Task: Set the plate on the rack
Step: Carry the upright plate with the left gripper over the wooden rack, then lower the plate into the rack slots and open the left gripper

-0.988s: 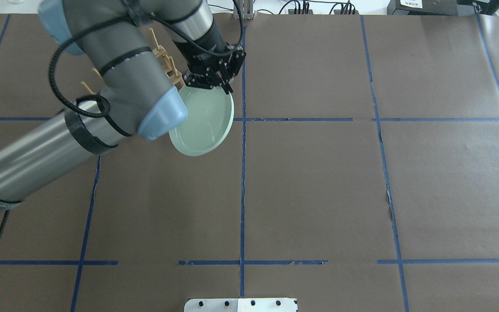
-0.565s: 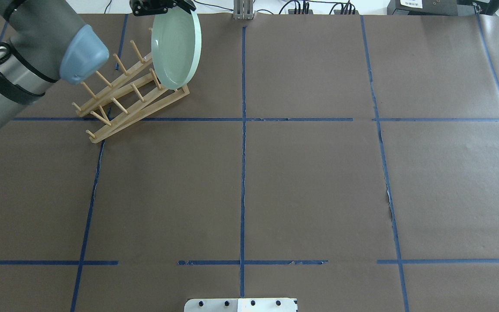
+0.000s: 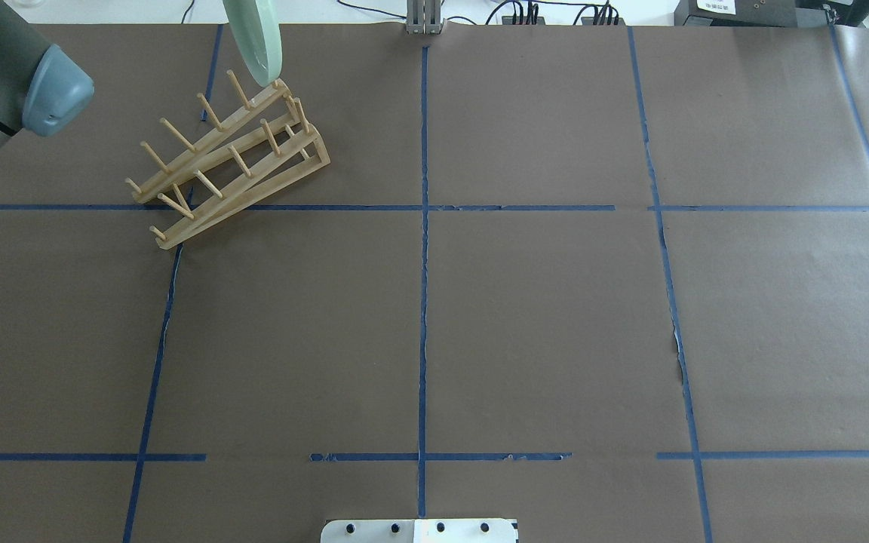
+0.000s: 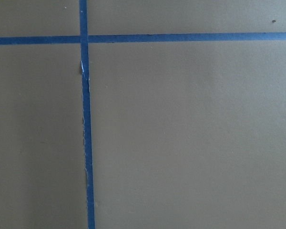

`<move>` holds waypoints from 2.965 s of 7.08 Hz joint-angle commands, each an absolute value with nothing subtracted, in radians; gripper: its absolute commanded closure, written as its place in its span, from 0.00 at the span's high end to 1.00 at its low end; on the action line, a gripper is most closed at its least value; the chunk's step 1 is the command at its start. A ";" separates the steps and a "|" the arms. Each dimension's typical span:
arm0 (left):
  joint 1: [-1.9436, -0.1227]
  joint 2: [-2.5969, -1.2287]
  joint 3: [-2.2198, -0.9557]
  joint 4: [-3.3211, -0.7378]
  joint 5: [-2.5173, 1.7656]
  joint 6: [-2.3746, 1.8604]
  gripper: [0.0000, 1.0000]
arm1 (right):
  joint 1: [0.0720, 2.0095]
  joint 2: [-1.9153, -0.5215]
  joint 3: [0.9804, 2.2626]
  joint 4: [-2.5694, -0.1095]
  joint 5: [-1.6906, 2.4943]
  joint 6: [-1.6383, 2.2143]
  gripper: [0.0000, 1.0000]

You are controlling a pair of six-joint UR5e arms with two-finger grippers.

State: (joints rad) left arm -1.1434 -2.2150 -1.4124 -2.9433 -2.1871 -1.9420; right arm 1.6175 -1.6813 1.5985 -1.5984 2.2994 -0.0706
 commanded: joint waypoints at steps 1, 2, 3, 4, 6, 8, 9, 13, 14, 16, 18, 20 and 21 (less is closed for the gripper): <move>-1.140 -2.183 -1.310 -3.187 -2.085 -1.971 0.00 | 1.618 -1.681 1.598 -1.598 2.299 -0.071 1.00; -1.134 -2.184 -1.264 -3.229 -2.047 -1.970 0.00 | 1.617 -1.681 1.598 -1.598 2.299 -0.071 1.00; -1.125 -2.175 -1.241 -3.253 -2.045 -1.968 0.00 | 1.618 -1.681 1.598 -1.598 2.299 -0.071 1.00; -1.096 -2.166 -1.224 -3.260 -2.008 -1.967 0.00 | 1.618 -1.681 1.598 -1.598 2.299 -0.071 1.00; -1.054 -2.164 -1.223 -3.261 -1.956 -1.967 0.00 | 1.617 -1.681 1.598 -1.598 2.299 -0.071 1.00; -1.019 -2.155 -1.221 -3.261 -1.925 -1.965 0.00 | 1.617 -1.681 1.598 -1.598 2.299 -0.071 1.00; -1.008 -2.149 -1.216 -3.263 -1.919 -1.962 0.00 | 1.618 -1.681 1.598 -1.598 2.299 -0.071 1.00; -0.977 -2.112 -1.209 -3.251 -1.917 -1.940 0.01 | 1.617 -1.681 1.598 -1.598 2.299 -0.071 1.00; -0.977 -2.112 -1.209 -3.223 -1.917 -1.940 0.68 | 1.617 -1.681 1.600 -1.598 2.299 -0.071 1.00; -0.979 -2.118 -1.215 -3.165 -1.917 -1.942 1.00 | 1.618 -1.681 1.600 -1.598 2.299 -0.071 1.00; -0.995 -2.118 -1.242 -3.079 -1.959 -1.916 1.00 | 1.617 -1.681 1.600 -1.598 2.299 -0.071 1.00; -1.061 -2.114 -1.313 -2.845 -2.197 -1.835 1.00 | 1.617 -1.681 1.598 -1.598 2.299 -0.071 1.00; -1.078 -2.071 -1.378 -2.700 -2.253 -1.699 1.00 | 1.618 -1.681 1.598 -1.598 2.299 -0.071 1.00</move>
